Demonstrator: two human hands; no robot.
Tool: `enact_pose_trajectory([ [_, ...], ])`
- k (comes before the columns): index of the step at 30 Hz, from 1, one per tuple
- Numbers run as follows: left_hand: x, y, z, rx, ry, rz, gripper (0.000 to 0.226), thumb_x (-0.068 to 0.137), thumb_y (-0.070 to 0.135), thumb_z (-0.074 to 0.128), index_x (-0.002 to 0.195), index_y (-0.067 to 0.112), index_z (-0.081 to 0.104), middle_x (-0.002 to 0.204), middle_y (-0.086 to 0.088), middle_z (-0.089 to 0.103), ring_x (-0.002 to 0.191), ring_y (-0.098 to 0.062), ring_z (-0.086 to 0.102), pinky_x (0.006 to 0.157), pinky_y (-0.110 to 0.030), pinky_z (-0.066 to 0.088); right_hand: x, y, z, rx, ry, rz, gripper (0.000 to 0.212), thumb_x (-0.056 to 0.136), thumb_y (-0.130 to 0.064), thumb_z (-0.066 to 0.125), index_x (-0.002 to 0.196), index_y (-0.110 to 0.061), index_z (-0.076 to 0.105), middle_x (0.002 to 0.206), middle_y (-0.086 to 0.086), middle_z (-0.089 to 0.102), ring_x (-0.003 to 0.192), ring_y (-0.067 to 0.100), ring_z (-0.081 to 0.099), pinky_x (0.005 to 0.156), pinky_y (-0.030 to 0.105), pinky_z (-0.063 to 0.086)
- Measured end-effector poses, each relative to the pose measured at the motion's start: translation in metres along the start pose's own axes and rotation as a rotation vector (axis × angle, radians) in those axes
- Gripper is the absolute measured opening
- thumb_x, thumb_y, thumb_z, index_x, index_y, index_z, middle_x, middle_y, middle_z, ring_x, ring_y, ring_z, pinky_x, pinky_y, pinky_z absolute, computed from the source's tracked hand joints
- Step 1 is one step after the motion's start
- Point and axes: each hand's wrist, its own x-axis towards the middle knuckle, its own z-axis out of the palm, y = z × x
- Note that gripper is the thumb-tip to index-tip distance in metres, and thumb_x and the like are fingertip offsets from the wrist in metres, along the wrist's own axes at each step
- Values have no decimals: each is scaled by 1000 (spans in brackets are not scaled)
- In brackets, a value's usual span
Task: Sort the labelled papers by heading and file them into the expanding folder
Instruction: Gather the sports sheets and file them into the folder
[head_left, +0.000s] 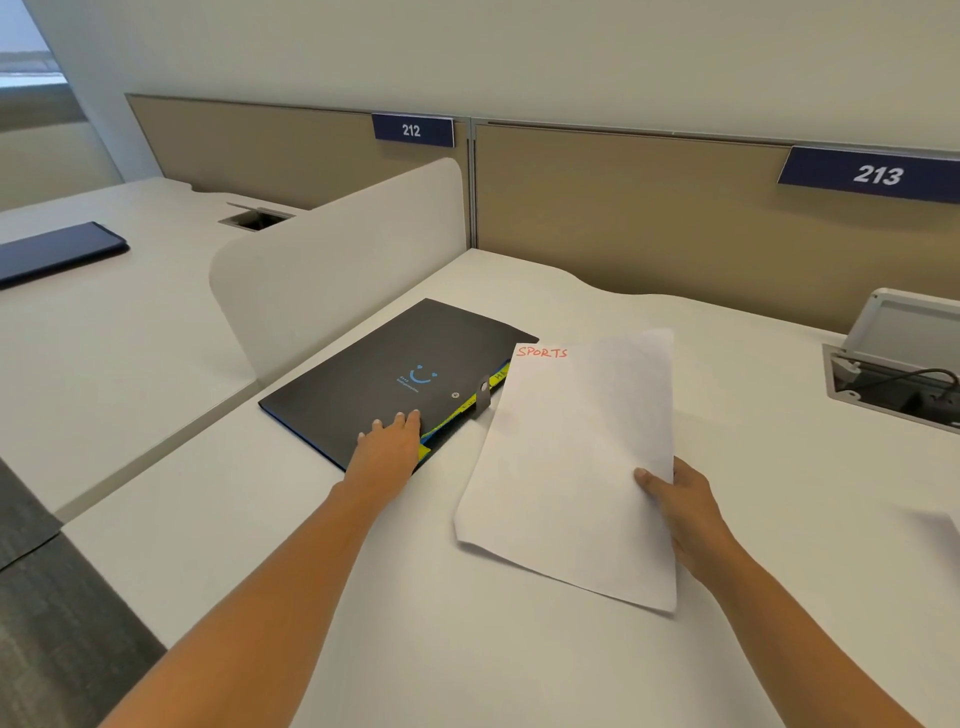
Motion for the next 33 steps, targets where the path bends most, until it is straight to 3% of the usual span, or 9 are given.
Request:
enact_pose_trajectory([
  [5, -2, 0, -20, -10, 13, 16, 42, 100, 14, 36, 141, 11, 27, 113, -12, 61, 84, -21, 60, 74, -28, 46, -3, -4, -4, 15, -2, 5, 30, 94, -11, 52, 124, -9, 55, 116, 12, 65, 101, 34, 63, 93, 51, 49],
  [8, 1, -4, -29, -23, 4, -18, 42, 101, 13, 29, 143, 13, 27, 101, -13, 63, 54, -9, 39, 60, -23, 40, -5, -7, -7, 64, -5, 21, 28, 94, -8, 51, 122, -8, 54, 112, 11, 65, 97, 33, 63, 90, 48, 50],
  [10, 0, -5, -34, -45, -8, -30, 43, 102, 16, 27, 145, 14, 24, 113, -14, 62, 58, -10, 43, 55, -19, 39, -7, -10, -7, 139, -29, 49, 25, 95, -5, 49, 120, -6, 54, 103, 9, 66, 89, 29, 63, 80, 43, 52],
  [13, -5, -4, -38, -74, -1, -31, 44, 101, 20, 31, 144, 15, 25, 124, -14, 57, 78, -18, 54, 69, -22, 49, -11, -17, -6, 253, -87, 94, 22, 96, -2, 45, 116, -6, 53, 95, 5, 65, 82, 23, 63, 69, 34, 51],
  [15, -7, -5, -40, -94, 16, -44, 45, 101, 21, 34, 144, 16, 25, 125, -13, 57, 77, -17, 52, 67, -23, 48, -13, -23, -5, 292, -115, 109, 22, 96, -1, 43, 115, -5, 53, 94, 5, 65, 82, 22, 62, 66, 32, 51],
  [20, -10, -9, -52, -121, 103, -39, 43, 100, 21, 35, 142, 16, 28, 119, -13, 60, 77, -17, 54, 69, -25, 49, -17, -38, -4, 347, -212, 152, 22, 97, 1, 40, 114, -4, 53, 102, 9, 65, 89, 24, 63, 66, 33, 58],
  [27, -14, -12, -65, -7, 150, 32, 44, 100, 19, 34, 143, 13, 26, 120, -12, 60, 99, -25, 63, 74, -26, 48, -22, -61, 8, 158, -305, 62, 26, 96, -1, 41, 118, -4, 55, 106, 8, 67, 95, 26, 64, 81, 36, 52],
  [31, -14, -17, -60, 123, 193, 91, 57, 99, 15, 38, 149, 13, 10, 142, -6, 44, 111, -22, 59, 85, -26, 47, -23, -75, 17, 105, -312, -3, 26, 95, 0, 40, 115, -3, 56, 103, 7, 69, 92, 26, 65, 81, 36, 52],
  [33, -15, -19, -59, 162, 179, 107, 66, 97, 11, 42, 150, 13, 3, 153, -6, 28, 116, -24, 56, 89, -27, 46, -23, -80, 19, 116, -308, 3, 23, 94, 2, 40, 107, -1, 58, 97, 9, 68, 85, 25, 65, 71, 33, 54],
])
